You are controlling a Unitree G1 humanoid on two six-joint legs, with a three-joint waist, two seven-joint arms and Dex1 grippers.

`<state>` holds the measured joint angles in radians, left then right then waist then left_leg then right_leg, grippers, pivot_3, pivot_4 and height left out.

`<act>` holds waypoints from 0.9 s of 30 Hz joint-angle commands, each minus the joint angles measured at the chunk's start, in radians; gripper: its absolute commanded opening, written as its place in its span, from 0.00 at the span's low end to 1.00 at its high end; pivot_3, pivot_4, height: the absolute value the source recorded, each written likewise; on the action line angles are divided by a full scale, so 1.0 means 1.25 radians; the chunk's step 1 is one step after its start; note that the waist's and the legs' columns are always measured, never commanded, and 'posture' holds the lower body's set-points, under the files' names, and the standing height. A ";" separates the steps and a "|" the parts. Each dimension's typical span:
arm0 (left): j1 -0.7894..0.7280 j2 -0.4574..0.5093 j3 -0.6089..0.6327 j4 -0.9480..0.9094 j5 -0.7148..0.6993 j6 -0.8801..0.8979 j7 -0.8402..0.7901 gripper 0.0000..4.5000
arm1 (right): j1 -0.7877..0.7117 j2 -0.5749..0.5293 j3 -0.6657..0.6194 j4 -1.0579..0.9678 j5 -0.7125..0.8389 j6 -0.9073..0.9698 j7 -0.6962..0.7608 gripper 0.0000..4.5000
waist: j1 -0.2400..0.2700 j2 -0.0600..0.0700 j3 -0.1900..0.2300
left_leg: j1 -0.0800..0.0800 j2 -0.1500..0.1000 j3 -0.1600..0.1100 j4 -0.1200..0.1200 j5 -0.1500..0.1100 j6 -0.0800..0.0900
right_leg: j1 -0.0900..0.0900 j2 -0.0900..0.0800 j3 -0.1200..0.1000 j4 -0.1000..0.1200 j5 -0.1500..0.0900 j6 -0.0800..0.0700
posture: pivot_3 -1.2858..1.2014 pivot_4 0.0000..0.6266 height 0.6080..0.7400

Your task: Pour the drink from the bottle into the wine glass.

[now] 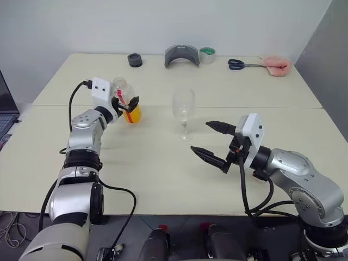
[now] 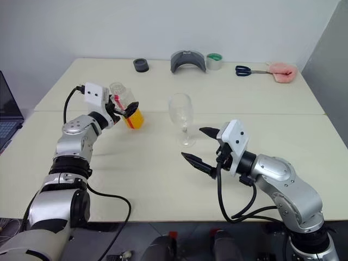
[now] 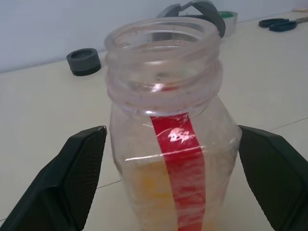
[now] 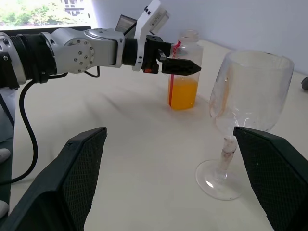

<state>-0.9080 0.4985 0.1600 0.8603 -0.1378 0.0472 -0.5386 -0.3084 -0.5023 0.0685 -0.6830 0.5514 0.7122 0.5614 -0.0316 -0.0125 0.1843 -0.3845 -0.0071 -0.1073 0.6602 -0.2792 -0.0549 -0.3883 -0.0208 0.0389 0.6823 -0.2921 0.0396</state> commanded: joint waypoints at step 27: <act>-0.070 -0.018 -0.108 -0.093 0.091 -0.188 -0.030 0.40 | -0.043 0.015 -0.082 -0.009 0.027 -0.011 -0.065 1.00 | 0.001 -0.001 0.001 | -0.001 0.000 0.000 0.000 0.000 0.000 | -0.001 -0.001 0.000 0.000 0.000 0.000 | 0.52 0.24 1.00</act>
<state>-0.9450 0.4734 0.0380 0.7997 -0.0380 -0.1274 -0.5630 -0.3423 -0.4860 -0.0047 -0.6788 0.5730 0.7122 0.4929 -0.0303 -0.0141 0.1852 -0.3862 -0.0076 -0.1078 0.6606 -0.2791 -0.0551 -0.3890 -0.0214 0.0382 0.6823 -0.2919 0.0395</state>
